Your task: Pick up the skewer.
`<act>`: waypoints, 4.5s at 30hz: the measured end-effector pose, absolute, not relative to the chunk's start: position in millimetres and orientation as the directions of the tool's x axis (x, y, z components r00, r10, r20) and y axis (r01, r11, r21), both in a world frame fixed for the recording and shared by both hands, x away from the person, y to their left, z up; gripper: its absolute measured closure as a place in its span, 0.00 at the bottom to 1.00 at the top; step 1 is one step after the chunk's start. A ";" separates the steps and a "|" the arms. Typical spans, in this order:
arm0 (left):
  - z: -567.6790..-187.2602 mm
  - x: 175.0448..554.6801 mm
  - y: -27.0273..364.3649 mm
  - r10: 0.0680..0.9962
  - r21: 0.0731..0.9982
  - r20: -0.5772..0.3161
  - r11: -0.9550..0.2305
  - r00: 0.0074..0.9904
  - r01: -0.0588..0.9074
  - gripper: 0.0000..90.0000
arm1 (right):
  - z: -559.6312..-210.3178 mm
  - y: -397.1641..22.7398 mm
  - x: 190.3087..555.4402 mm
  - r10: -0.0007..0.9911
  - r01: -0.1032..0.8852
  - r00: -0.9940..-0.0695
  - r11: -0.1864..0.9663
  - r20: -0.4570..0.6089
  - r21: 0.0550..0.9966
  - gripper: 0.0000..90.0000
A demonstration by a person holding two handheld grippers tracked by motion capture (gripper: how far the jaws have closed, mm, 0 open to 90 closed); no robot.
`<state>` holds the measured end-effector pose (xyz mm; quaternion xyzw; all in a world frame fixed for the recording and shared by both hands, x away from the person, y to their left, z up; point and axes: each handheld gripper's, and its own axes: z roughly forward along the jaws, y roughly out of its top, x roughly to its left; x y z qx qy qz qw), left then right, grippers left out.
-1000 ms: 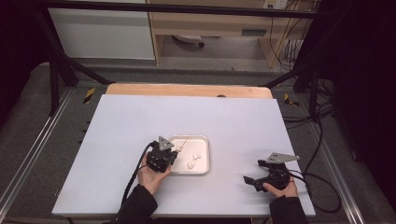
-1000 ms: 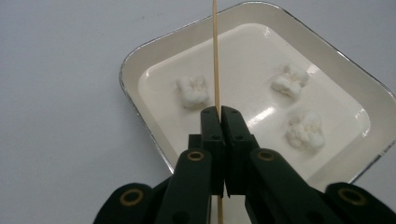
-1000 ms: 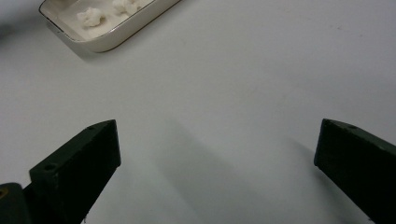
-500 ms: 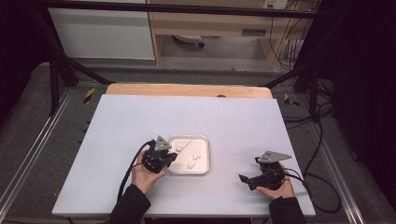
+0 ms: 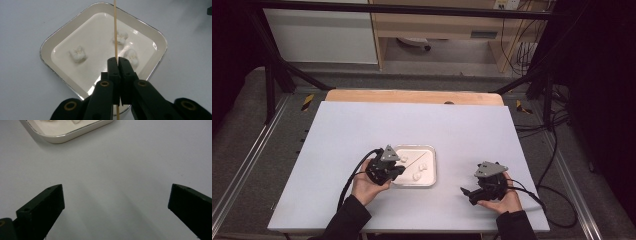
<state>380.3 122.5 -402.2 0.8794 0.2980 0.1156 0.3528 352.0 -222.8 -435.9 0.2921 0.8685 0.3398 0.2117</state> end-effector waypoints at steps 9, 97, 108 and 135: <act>-396.7 381.7 106.4 0.562 0.668 -0.012 -0.611 0.827 0.425 0.99 | -427.4 -210.4 351.3 0.606 0.307 -0.758 0.658 -0.242 0.687 0.01; -381.4 371.1 -22.4 0.247 0.470 0.050 -0.861 0.968 0.195 0.92 | -431.5 -190.8 329.4 -0.065 -0.347 -0.712 0.898 -0.699 0.270 0.99; -377.5 379.0 -10.1 0.268 0.385 -0.005 -0.889 0.963 0.249 0.80 | -431.3 -191.0 330.4 -0.087 -0.350 -0.713 0.904 -0.696 0.245 0.99; -390.4 376.0 -24.5 0.215 0.273 0.028 -0.941 0.976 0.199 0.99 | -431.4 -188.7 329.4 -0.130 -0.368 -0.700 0.908 -0.703 0.199 0.99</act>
